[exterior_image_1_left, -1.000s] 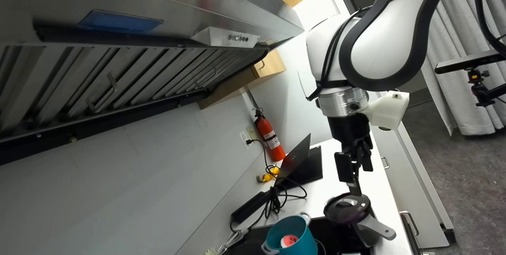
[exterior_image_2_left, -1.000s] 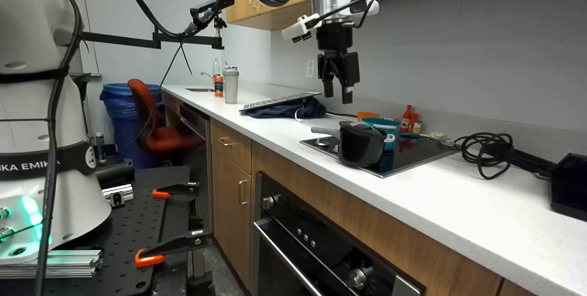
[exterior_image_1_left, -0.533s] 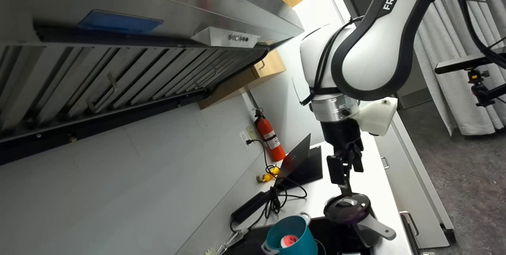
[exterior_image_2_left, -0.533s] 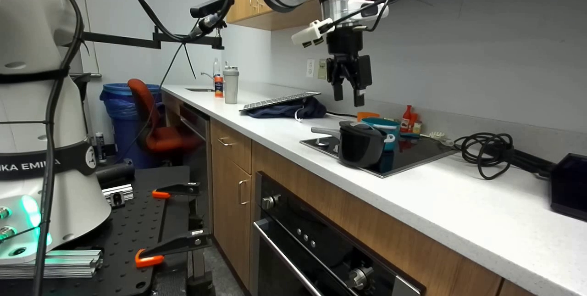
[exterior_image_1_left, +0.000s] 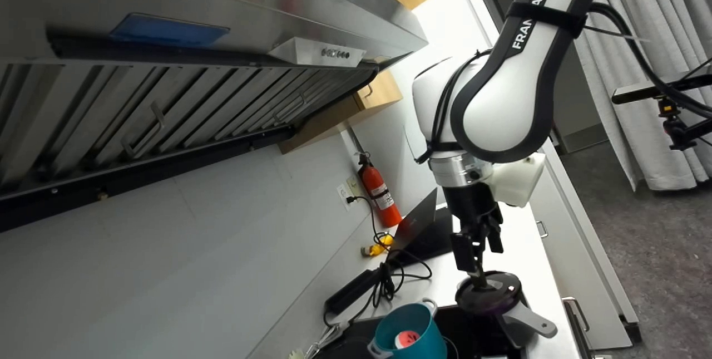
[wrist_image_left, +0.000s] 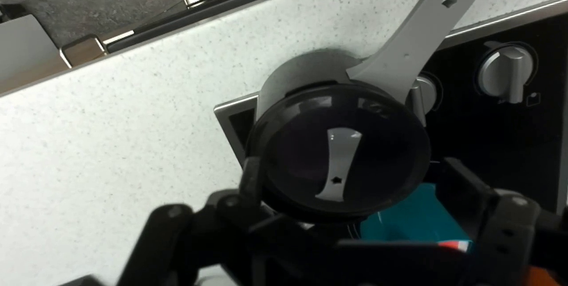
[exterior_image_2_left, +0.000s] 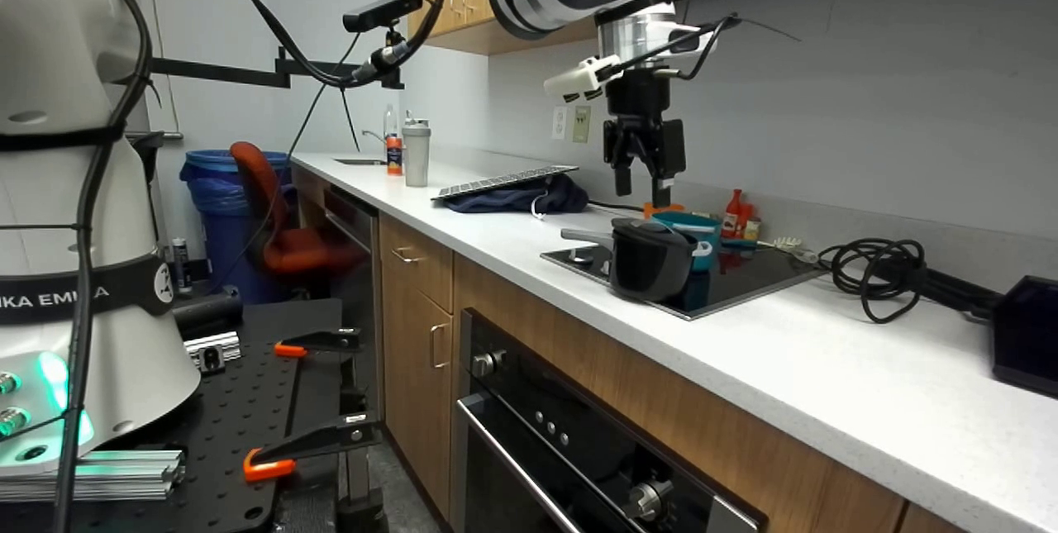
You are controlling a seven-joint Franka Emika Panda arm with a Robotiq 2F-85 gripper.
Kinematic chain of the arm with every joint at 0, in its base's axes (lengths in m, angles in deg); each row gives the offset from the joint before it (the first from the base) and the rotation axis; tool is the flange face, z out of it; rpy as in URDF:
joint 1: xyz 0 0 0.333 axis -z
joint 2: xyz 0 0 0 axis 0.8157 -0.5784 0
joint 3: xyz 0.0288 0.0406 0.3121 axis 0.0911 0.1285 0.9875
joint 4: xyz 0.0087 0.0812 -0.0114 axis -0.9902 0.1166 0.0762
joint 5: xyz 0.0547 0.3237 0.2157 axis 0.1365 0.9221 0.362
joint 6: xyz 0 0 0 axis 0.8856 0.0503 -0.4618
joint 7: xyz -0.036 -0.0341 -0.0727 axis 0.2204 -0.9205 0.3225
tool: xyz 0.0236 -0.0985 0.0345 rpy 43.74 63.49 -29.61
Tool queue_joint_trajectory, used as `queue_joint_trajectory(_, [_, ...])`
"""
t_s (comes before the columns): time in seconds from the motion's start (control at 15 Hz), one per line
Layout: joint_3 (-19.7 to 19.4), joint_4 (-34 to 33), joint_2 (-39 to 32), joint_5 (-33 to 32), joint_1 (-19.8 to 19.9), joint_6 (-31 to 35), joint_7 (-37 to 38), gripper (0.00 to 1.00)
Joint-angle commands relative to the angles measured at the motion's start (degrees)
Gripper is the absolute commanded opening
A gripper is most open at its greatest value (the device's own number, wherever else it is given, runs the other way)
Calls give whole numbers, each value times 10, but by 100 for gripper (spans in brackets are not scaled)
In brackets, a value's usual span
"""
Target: Take the lid on the black pot and put it on the blue pot, then take the purple object in the pot and put it on the counter, then take the lid on the blue pot and put it back on the black pot
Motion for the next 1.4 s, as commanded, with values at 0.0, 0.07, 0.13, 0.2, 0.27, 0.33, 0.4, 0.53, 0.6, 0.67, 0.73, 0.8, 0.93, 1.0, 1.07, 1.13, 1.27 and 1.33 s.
queue_joint_trajectory(0.0, [-9,-35,-32,-7,-4,12,17,100])
queue_joint_trajectory(0.07, [-10,-39,-36,-6,-3,12,17,100])
queue_joint_trajectory(0.13, [-11,-43,-40,-5,-4,12,18,100])
queue_joint_trajectory(0.2, [-13,-46,-44,-6,-4,13,20,100])
queue_joint_trajectory(0.27, [-14,-49,-47,-7,-5,13,20,100])
queue_joint_trajectory(0.33, [-15,-51,-51,-7,-5,13,21,100])
queue_joint_trajectory(0.4, [-15,-53,-54,-5,-5,12,21,100])
queue_joint_trajectory(0.53, [-15,-55,-60,-7,-7,11,22,100])
queue_joint_trajectory(0.6, [-15,-58,-64,-9,-8,11,23,100])
queue_joint_trajectory(0.67, [-16,-60,-66,-9,-8,10,23,100])
queue_joint_trajectory(0.73, [-16,-62,-69,-7,-8,9,23,100])
queue_joint_trajectory(0.8, [-16,-64,-71,-6,-8,9,22,96])
queue_joint_trajectory(0.93, [-17,-68,-76,-6,-8,8,22,72])
queue_joint_trajectory(1.0, [-17,-69,-78,-6,-8,8,21,69])
queue_joint_trajectory(1.07, [-17,-71,-79,-5,-8,8,21,60])
queue_joint_trajectory(1.13, [-18,-72,-80,-6,-9,8,26,53])
queue_joint_trajectory(1.27, [-17,-76,-83,-3,-8,7,23,37])
queue_joint_trajectory(1.33, [-17,-77,-83,-4,-8,6,24,30])
